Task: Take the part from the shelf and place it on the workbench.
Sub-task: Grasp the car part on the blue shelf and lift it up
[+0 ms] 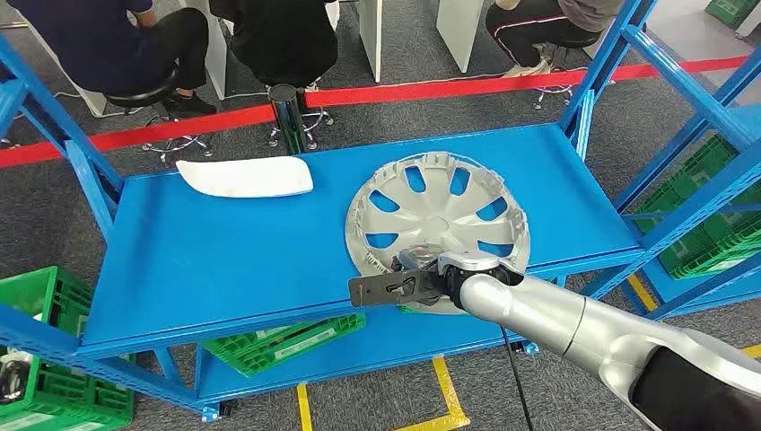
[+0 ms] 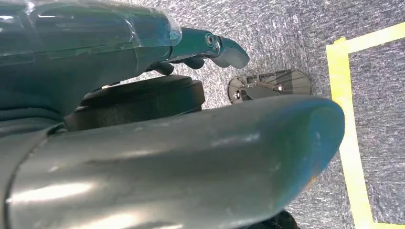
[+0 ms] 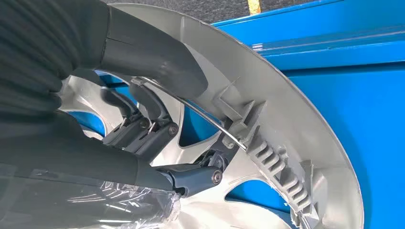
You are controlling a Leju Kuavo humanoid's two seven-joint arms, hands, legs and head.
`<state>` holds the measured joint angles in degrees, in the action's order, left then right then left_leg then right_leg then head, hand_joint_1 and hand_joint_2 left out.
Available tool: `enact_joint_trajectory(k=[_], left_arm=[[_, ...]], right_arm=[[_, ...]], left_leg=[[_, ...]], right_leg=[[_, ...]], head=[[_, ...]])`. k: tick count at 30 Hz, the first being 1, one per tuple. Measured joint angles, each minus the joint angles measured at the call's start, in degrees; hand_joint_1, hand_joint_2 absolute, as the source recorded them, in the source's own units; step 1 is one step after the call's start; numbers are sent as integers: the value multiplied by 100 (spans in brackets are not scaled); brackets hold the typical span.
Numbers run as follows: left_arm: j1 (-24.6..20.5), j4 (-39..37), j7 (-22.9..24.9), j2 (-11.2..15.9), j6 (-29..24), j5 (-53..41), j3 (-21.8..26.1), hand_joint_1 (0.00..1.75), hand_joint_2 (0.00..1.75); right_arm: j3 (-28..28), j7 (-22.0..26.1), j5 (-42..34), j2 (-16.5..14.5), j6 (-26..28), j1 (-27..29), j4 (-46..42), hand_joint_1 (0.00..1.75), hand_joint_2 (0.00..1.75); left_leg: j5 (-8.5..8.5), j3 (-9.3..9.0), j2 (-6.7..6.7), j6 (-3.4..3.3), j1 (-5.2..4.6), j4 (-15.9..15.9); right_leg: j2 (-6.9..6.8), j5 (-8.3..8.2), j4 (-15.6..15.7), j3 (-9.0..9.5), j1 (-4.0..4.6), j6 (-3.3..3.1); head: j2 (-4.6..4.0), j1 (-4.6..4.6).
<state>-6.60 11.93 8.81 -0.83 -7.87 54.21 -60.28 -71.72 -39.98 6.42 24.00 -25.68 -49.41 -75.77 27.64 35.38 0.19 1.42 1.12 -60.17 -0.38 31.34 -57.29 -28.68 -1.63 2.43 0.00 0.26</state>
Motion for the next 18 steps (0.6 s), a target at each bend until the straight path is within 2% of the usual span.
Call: enact_joint_trajectory(k=[14,18], left_arm=[[0,0,-27,0,0,2,0,0,0],[0,0,-36,0,-2,22,0,0,0]], right_arm=[[-45,0,-108,18,-4,-57,5,175,175],[-68,89,-40,18,304,-52,1,175,175]], left_leg=[[0,-4,-1,0,0,0],[0,-3,-1,0,0,0]], right_leg=[[2,0,0,4,0,0],[1,0,0,9,0,0]], head=[[0,2],[0,1]])
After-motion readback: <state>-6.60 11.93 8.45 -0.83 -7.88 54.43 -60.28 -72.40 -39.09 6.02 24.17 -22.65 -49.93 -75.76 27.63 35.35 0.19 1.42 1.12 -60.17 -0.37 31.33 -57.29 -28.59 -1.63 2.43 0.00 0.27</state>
